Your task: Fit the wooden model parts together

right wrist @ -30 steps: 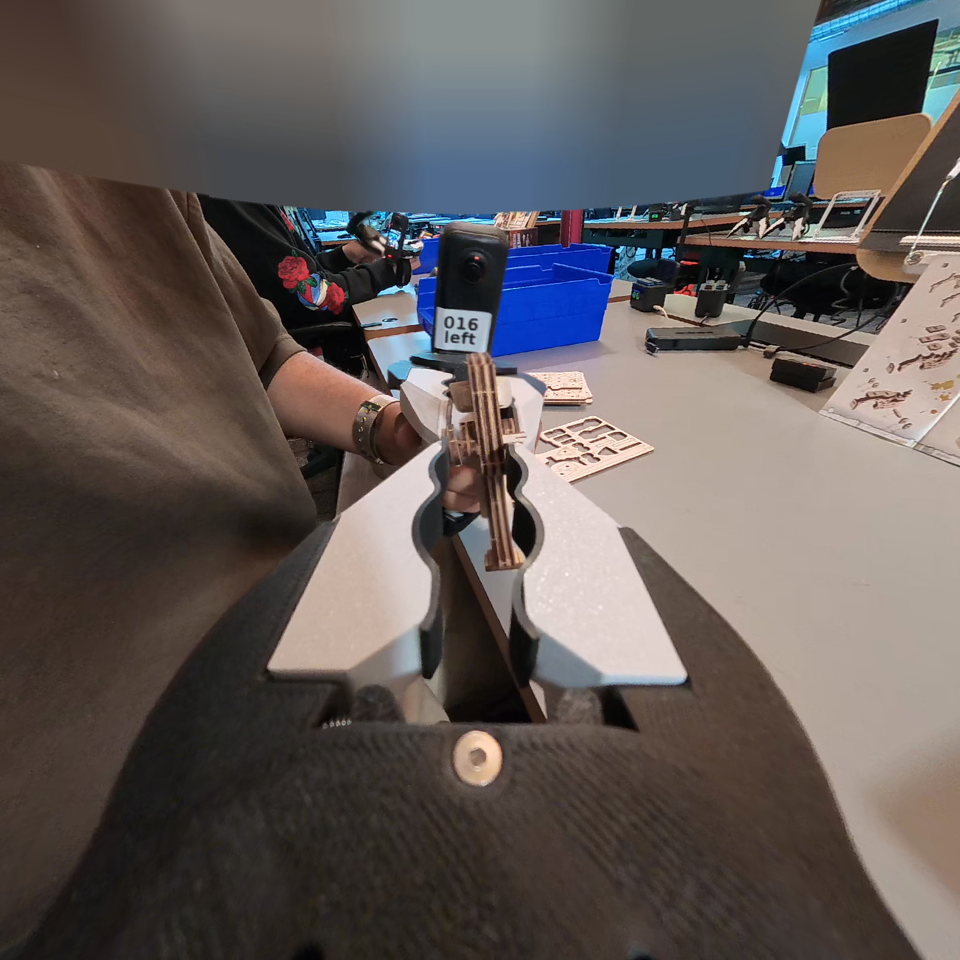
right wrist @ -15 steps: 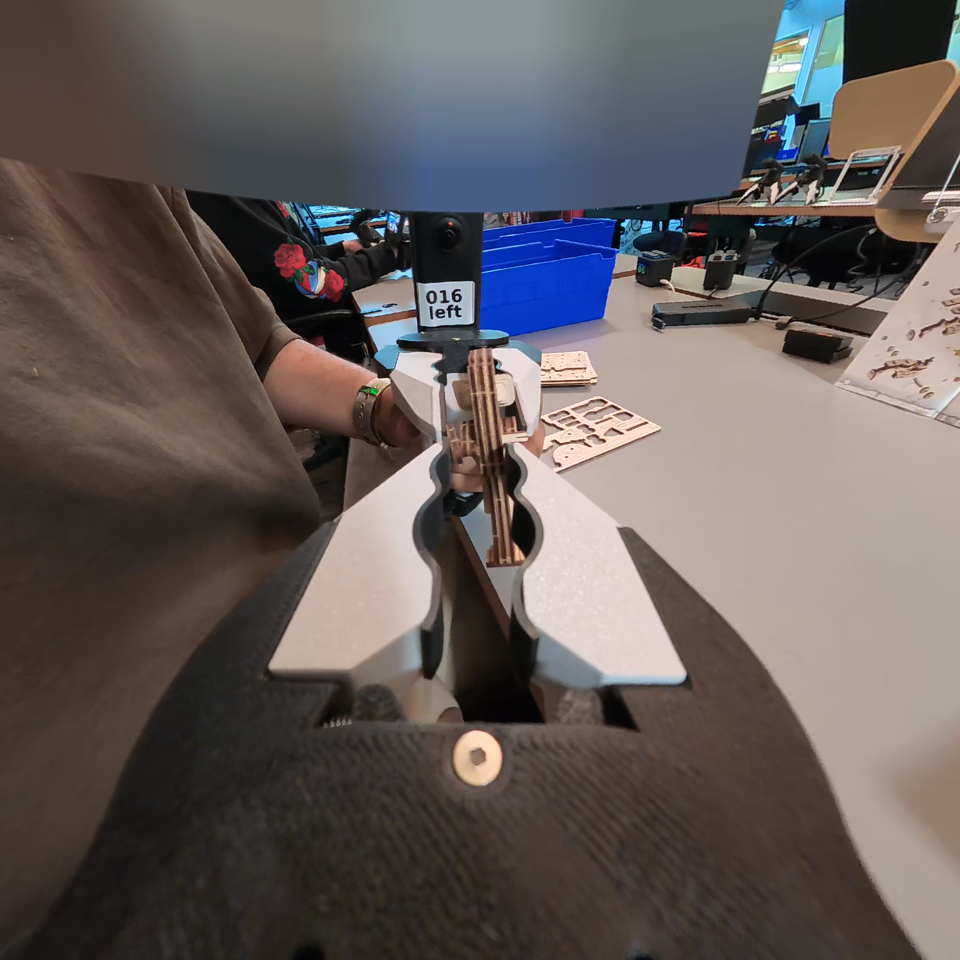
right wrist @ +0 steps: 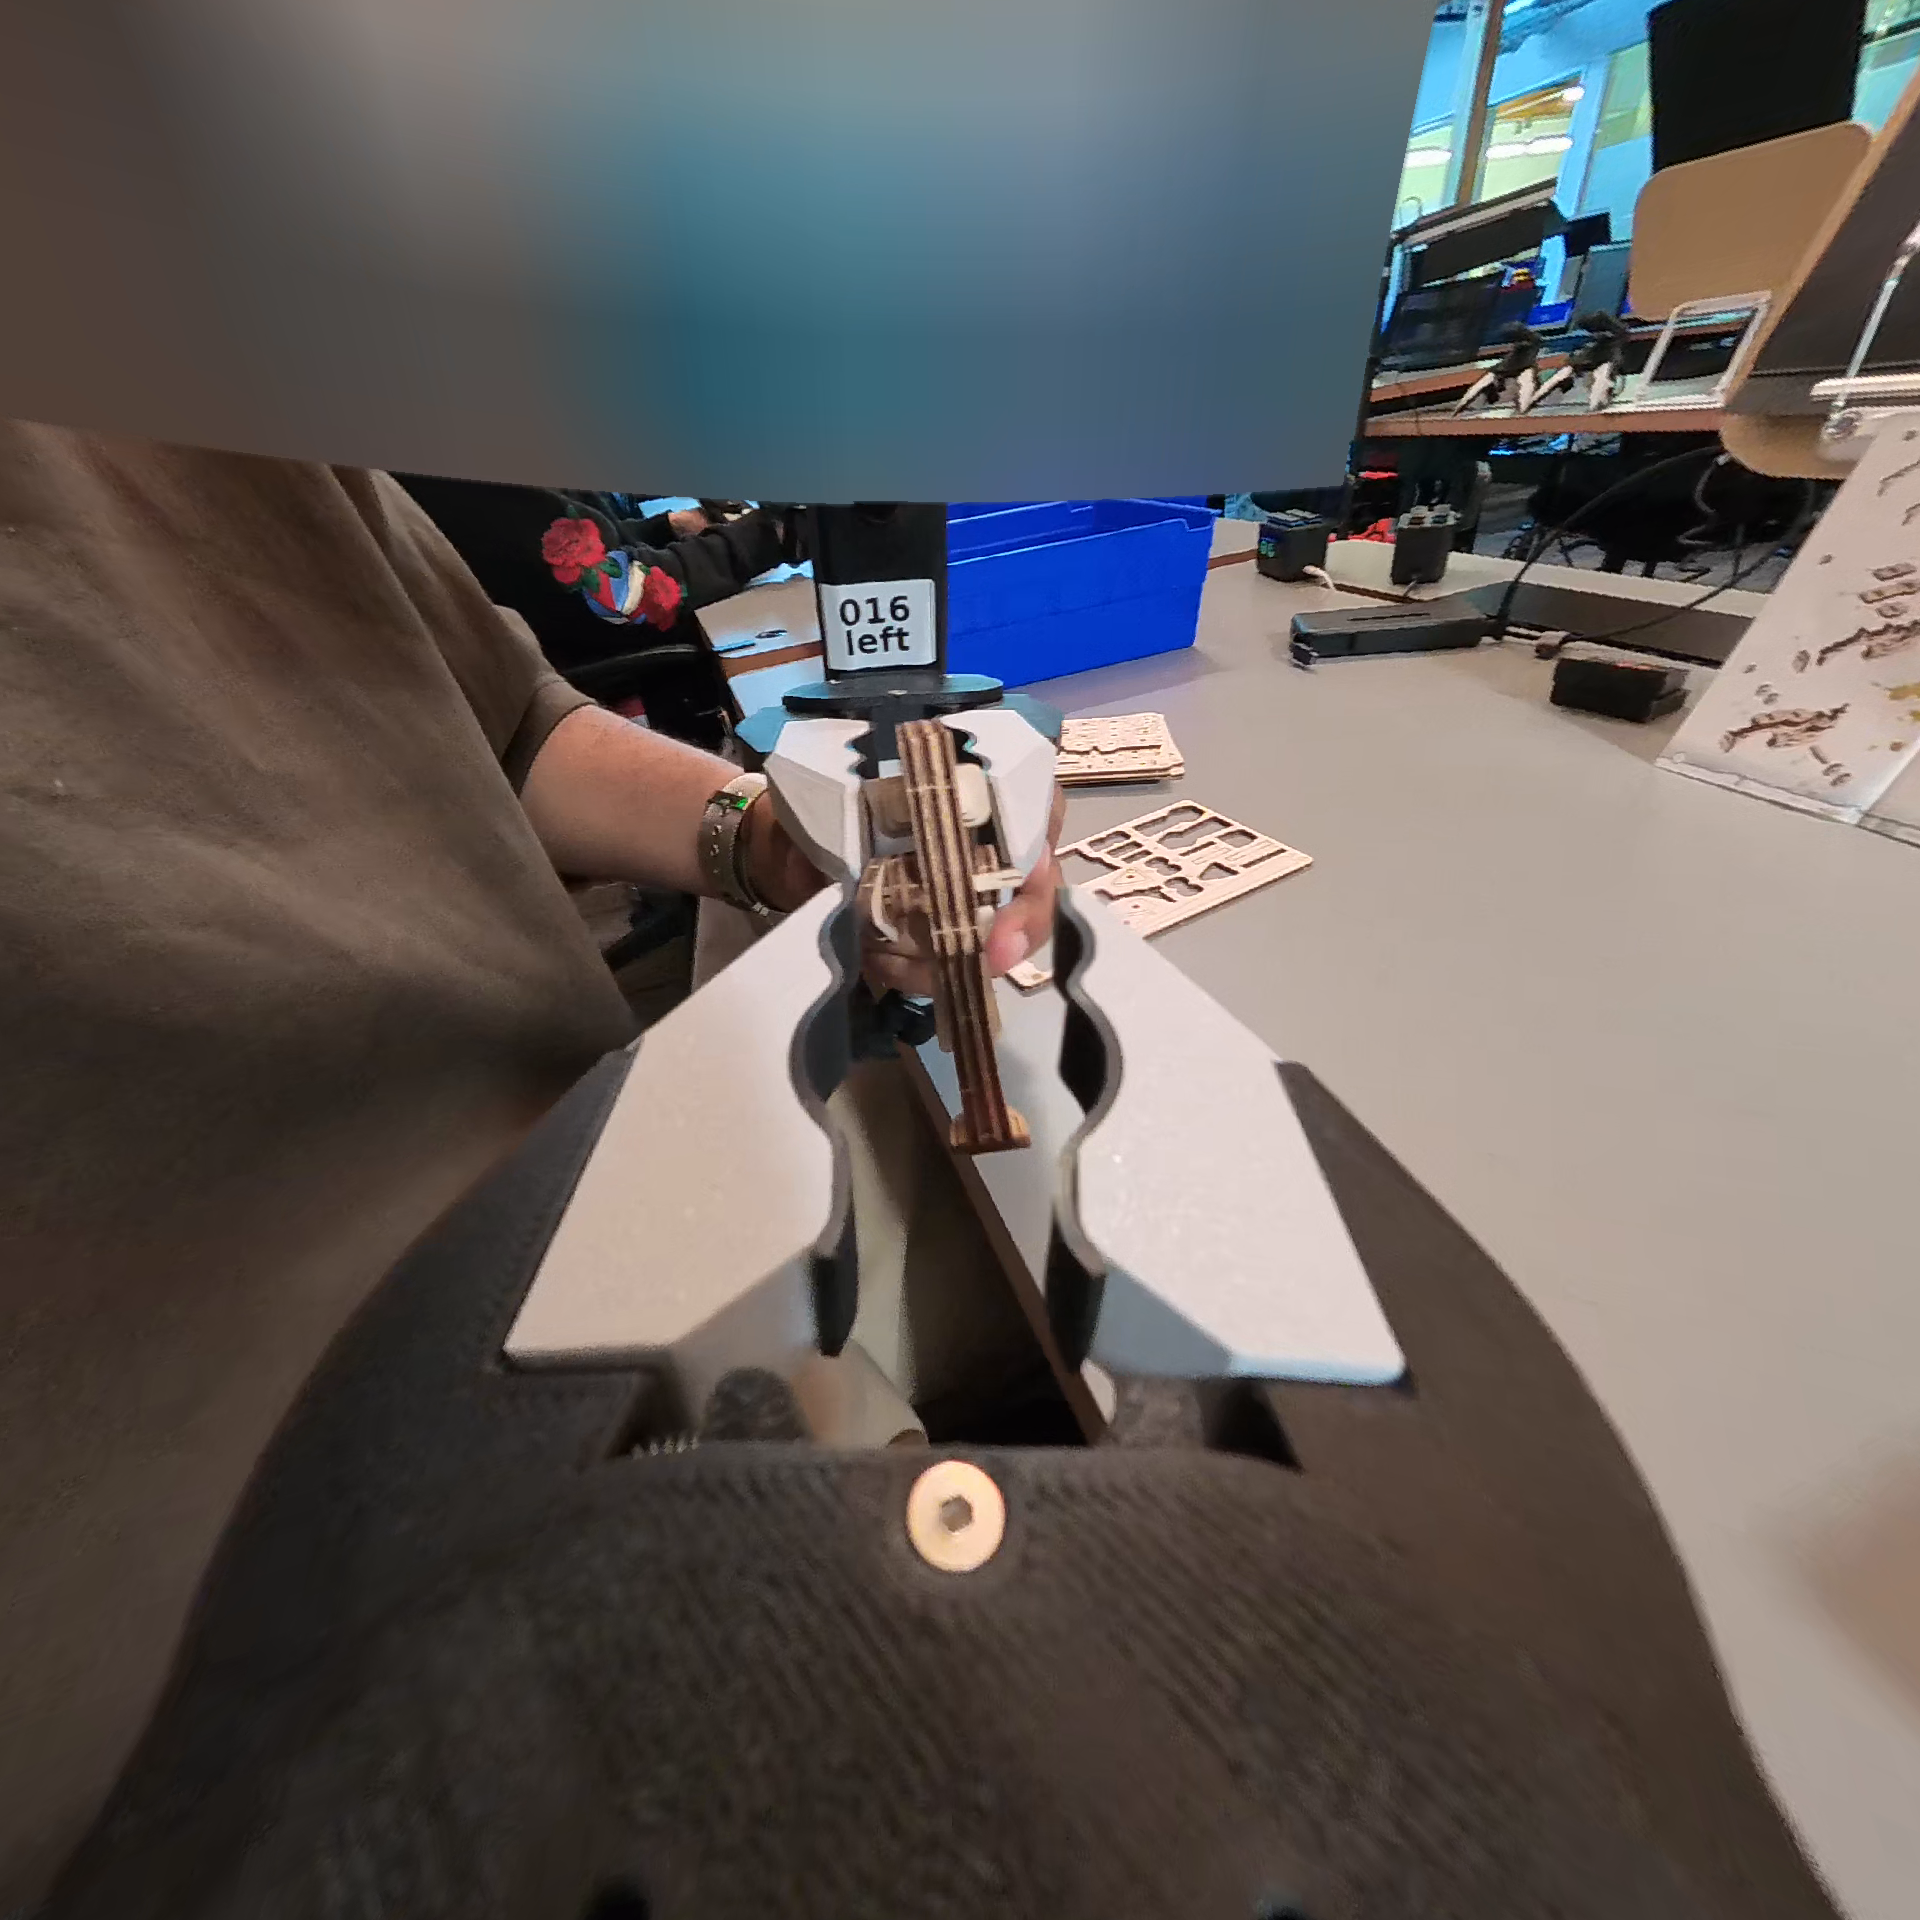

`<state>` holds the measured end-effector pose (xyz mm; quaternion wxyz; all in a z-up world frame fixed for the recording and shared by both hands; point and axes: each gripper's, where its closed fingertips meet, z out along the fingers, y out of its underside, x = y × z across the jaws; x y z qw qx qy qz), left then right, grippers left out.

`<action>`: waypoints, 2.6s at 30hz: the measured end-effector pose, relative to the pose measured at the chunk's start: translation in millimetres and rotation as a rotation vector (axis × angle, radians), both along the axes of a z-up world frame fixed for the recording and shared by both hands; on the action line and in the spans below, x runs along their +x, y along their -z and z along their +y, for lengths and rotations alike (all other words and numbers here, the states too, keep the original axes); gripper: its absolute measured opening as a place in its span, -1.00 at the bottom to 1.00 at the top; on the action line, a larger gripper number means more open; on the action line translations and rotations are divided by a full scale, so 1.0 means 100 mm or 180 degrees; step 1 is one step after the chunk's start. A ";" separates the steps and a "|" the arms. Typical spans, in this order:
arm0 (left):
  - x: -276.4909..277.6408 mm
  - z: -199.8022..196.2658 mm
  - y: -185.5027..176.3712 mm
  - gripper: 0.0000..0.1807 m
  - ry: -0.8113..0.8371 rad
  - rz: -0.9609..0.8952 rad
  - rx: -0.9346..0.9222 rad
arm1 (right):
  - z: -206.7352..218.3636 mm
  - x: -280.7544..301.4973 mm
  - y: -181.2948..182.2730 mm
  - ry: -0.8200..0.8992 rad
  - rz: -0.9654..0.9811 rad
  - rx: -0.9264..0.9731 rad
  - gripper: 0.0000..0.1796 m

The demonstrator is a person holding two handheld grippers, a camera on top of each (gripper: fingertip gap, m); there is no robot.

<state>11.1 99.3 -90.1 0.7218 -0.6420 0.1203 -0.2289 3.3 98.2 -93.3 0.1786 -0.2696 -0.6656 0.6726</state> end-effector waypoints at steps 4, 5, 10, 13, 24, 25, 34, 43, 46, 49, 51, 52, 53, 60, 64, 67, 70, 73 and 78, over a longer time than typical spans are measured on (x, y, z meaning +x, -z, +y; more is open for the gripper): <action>0.00 0.00 0.01 -0.76 0.0016 0.0001 -0.0025 | -0.02 0.02 -0.02 0.0003 0.0076 0.0036 -0.66; 0.01 0.00 0.02 -0.76 0.0021 0.0018 -0.0035 | -0.02 0.02 -0.04 0.0011 0.0090 0.0011 -0.66; 0.04 0.01 0.04 -0.76 0.0048 0.0052 -0.0050 | 0.00 0.01 -0.04 0.0018 0.0075 -0.0015 -0.72; 0.03 0.01 0.04 -0.76 0.0034 0.0048 -0.0053 | 0.01 0.01 -0.03 0.0005 0.0050 0.0004 -0.61; 0.05 0.00 0.05 -0.76 0.0141 -0.0037 -0.0086 | -0.01 0.06 0.03 -0.0124 0.0003 0.0097 -0.60; 0.06 -0.01 0.05 -0.76 0.0152 -0.0041 -0.0093 | -0.02 0.07 0.03 -0.0146 0.0006 0.0110 -0.62; 0.08 -0.01 0.06 -0.76 0.0224 -0.0083 -0.0113 | -0.04 0.11 0.04 -0.0199 0.0018 0.0159 -0.67; 0.09 -0.01 0.07 -0.75 0.0256 -0.0086 -0.0143 | -0.04 0.12 0.06 -0.0173 0.0012 0.0229 -0.69; 0.09 -0.01 0.08 -0.75 0.0265 -0.0078 -0.0158 | -0.03 0.12 0.06 -0.0168 -0.0002 0.0236 -0.69; 0.10 -0.01 0.07 -0.75 0.0281 -0.0076 -0.0158 | -0.03 0.12 0.06 -0.0175 -0.0027 0.0218 -0.69; 0.09 -0.01 0.07 -0.75 0.0273 -0.0078 -0.0160 | -0.03 0.13 0.06 -0.0178 -0.0045 0.0200 -0.69; 0.09 0.00 0.08 -0.75 0.0267 -0.0078 -0.0160 | -0.03 0.12 0.06 -0.0177 -0.0057 0.0189 -0.69; 0.09 0.00 0.08 -0.76 0.0259 -0.0073 -0.0163 | -0.03 0.12 0.06 -0.0184 -0.0079 0.0170 -0.69; 0.09 0.00 0.07 -0.77 0.0234 -0.0055 -0.0158 | -0.03 0.13 0.05 -0.0211 -0.0190 0.0056 -0.67; 0.10 0.01 0.08 -0.77 0.0225 -0.0034 -0.0162 | -0.02 0.14 0.06 -0.0227 -0.0194 0.0076 -0.67; 0.10 0.02 0.09 -0.77 0.0205 -0.0019 -0.0173 | -0.02 0.14 0.06 -0.0245 -0.0210 0.0078 -0.65; 0.09 0.02 0.09 -0.77 0.0187 -0.0021 -0.0182 | -0.03 0.16 0.07 -0.0289 -0.0234 0.0071 -0.59; 0.11 0.02 0.10 -0.77 0.0209 -0.0020 -0.0185 | -0.01 0.15 0.08 -0.0266 -0.0221 0.0115 -0.66; 0.12 0.03 0.09 -0.77 0.0195 0.0001 -0.0172 | -0.01 0.16 0.08 -0.0253 -0.0178 0.0169 -0.67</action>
